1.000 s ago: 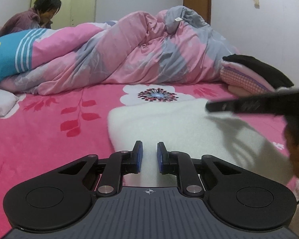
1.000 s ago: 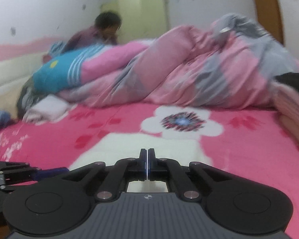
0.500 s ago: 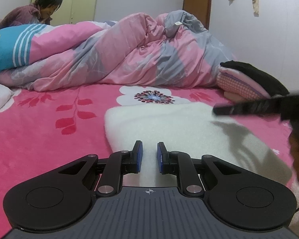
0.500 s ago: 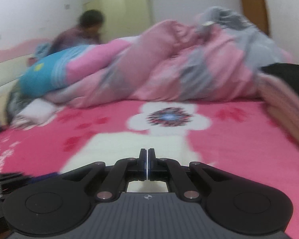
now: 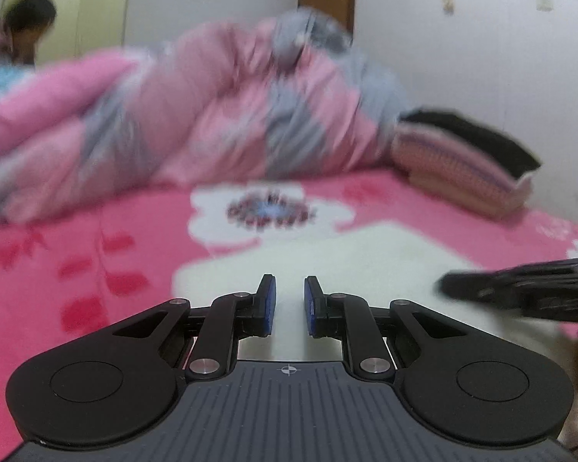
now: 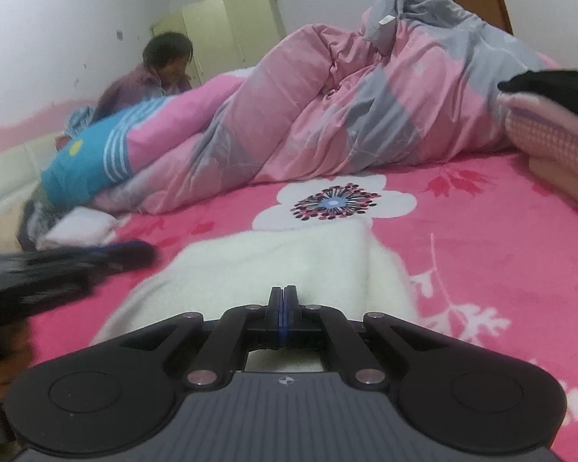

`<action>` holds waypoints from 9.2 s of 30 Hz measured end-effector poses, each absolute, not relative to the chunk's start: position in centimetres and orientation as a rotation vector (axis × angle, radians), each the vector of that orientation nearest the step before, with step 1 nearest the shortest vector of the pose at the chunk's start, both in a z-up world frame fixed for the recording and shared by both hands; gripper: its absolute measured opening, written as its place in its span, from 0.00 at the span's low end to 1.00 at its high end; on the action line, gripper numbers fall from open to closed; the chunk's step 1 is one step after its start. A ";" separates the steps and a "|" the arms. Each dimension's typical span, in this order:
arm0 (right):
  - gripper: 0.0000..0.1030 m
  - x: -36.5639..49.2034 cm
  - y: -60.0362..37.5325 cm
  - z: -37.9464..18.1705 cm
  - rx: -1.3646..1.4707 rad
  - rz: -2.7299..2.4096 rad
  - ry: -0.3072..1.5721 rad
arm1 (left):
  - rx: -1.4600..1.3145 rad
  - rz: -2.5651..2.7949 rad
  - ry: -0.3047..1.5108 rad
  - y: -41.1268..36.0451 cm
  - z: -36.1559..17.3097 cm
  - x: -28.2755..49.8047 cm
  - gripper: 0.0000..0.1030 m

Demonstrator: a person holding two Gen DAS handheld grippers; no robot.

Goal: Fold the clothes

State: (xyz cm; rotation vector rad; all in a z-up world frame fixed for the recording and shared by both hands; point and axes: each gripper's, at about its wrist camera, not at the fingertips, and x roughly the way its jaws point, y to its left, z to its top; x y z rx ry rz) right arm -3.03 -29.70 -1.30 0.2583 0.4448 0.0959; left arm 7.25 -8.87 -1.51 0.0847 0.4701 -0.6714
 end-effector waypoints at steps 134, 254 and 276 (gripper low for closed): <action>0.00 -3.7 -32.0 -3.4 0.417 0.187 0.347 | -0.178 -0.381 0.917 -3.2 0.0 20.9 0.01; 0.09 -5.3 -27.4 -1.0 0.113 0.068 0.469 | -0.053 -0.512 0.488 -6.6 -1.4 -4.4 0.41; 0.10 -5.3 -27.3 -1.2 0.114 0.067 0.458 | -0.056 -0.509 0.485 -6.6 -1.4 -4.4 0.42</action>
